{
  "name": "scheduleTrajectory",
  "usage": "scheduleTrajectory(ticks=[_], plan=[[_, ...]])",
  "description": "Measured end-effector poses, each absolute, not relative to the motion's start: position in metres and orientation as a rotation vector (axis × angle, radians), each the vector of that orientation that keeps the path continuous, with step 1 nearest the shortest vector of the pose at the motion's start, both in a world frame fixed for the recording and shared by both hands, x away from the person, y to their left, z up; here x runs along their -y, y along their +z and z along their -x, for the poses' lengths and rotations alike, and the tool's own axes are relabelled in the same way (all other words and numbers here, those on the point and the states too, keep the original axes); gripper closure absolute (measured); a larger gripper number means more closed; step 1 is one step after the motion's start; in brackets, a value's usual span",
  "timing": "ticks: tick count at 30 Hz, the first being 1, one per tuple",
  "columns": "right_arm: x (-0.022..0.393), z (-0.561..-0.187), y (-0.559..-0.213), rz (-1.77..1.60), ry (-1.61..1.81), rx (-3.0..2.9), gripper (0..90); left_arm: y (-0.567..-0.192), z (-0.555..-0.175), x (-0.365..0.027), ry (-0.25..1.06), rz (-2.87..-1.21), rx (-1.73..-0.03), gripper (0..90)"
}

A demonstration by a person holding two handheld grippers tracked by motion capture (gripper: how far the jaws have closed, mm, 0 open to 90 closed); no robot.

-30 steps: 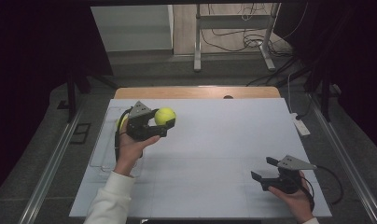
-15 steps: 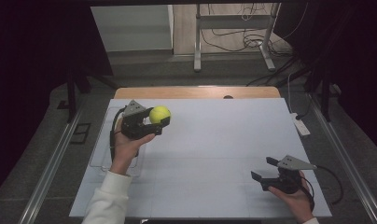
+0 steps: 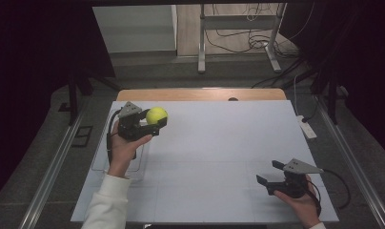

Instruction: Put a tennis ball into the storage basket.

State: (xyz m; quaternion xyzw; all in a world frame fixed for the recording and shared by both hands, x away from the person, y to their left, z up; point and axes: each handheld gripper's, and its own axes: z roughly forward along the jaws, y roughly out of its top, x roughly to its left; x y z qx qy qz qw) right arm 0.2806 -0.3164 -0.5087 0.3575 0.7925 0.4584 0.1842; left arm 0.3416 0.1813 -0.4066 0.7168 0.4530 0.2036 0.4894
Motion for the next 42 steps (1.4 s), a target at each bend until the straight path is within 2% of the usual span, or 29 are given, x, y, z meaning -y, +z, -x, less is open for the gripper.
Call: scheduleTrajectory(ticks=[42], plan=[[0.317, -0.281, -0.508, -1.009, 1.289, -2.233, 12.7, -0.425, -0.347, -0.228, 0.58, -1.729, -1.293, 26.8]])
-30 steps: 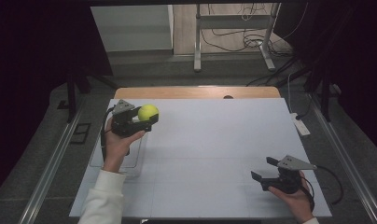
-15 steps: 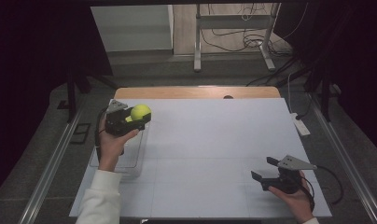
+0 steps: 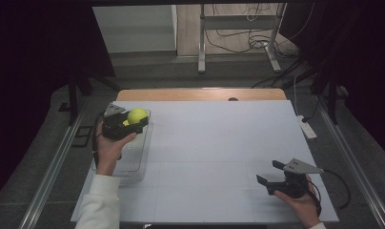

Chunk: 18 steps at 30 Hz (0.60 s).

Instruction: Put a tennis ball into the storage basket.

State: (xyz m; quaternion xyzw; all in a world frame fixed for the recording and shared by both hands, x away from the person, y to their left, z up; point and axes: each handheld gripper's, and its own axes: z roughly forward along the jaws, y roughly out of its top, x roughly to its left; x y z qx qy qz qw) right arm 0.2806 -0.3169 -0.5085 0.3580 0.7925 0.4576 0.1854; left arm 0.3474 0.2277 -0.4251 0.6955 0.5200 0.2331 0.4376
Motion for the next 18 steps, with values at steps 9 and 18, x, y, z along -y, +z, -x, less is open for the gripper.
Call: scheduleTrajectory(ticks=[9, 18], plan=[[0.317, -0.281, -0.509, -1.01, 1.294, -2.233, 12.7, -0.43, -0.344, -0.238, 0.596, -1.739, -1.333, 26.9], [0.316, -0.281, -0.509, -1.013, 1.292, -2.234, 12.7, -0.431, -0.341, -0.25, 0.614, -1.739, -1.372, 26.8]])
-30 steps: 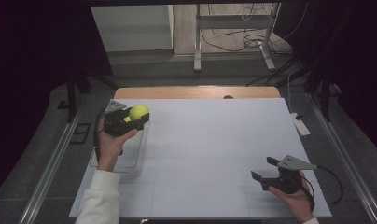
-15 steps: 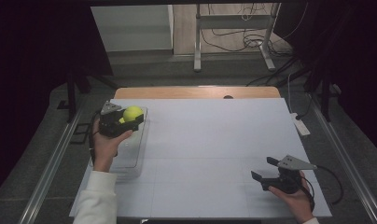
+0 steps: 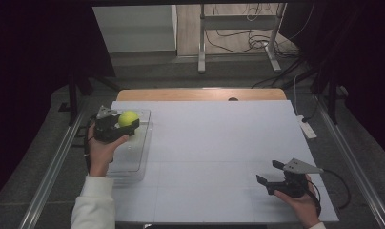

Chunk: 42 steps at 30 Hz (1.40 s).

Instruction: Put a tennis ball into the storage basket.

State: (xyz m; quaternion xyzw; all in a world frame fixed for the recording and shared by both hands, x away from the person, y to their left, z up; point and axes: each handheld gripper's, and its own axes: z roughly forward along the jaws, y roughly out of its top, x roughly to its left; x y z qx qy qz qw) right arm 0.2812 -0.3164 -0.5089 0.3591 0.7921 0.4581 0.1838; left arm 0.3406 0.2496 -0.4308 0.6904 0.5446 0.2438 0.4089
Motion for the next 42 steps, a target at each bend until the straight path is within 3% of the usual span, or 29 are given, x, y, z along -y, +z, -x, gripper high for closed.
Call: scheduleTrajectory(ticks=[42], plan=[[0.316, -0.282, -0.509, -1.016, 1.284, -2.235, 12.8, -0.454, -0.335, -0.272, 0.575, -1.886, -1.511, 26.7]])
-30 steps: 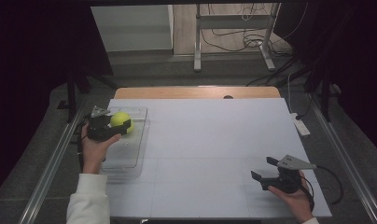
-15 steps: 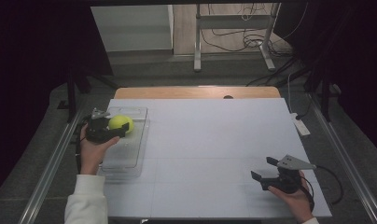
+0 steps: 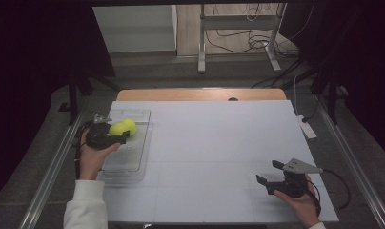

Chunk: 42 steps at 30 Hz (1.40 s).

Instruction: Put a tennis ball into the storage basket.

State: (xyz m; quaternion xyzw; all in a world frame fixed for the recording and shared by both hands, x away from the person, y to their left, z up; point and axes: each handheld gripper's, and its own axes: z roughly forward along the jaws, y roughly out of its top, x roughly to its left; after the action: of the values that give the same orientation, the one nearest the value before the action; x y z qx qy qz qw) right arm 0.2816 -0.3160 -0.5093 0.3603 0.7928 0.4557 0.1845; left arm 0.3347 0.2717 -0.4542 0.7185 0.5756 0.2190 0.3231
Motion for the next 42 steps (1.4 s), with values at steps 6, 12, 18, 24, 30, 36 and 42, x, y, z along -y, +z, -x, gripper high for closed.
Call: scheduleTrajectory(ticks=[6, 12, 18, 24, 30, 36, 42], plan=[[0.316, -0.282, -0.509, -1.015, 1.279, -2.236, 12.7, -0.459, -0.333, -0.27, 0.56, -1.938, -1.515, 26.8], [0.315, -0.282, -0.509, -1.015, 1.279, -2.237, 12.7, -0.464, -0.332, -0.27, 0.545, -1.967, -1.525, 26.7], [0.315, -0.282, -0.51, -1.015, 1.283, -2.239, 12.7, -0.468, -0.332, -0.271, 0.533, -1.993, -1.53, 26.7], [0.315, -0.282, -0.51, -1.015, 1.282, -2.239, 12.7, -0.472, -0.333, -0.273, 0.528, -2.014, -1.547, 26.7], [0.315, -0.282, -0.51, -1.015, 1.281, -2.24, 12.7, -0.475, -0.334, -0.274, 0.522, -2.028, -1.567, 26.5], [0.315, -0.282, -0.51, -1.015, 1.28, -2.241, 12.6, -0.477, -0.335, -0.275, 0.516, -2.042, -1.58, 26.5], [0.315, -0.282, -0.51, -1.015, 1.279, -2.243, 12.6, -0.477, -0.335, -0.276, 0.516, -2.036, -1.592, 26.4]])
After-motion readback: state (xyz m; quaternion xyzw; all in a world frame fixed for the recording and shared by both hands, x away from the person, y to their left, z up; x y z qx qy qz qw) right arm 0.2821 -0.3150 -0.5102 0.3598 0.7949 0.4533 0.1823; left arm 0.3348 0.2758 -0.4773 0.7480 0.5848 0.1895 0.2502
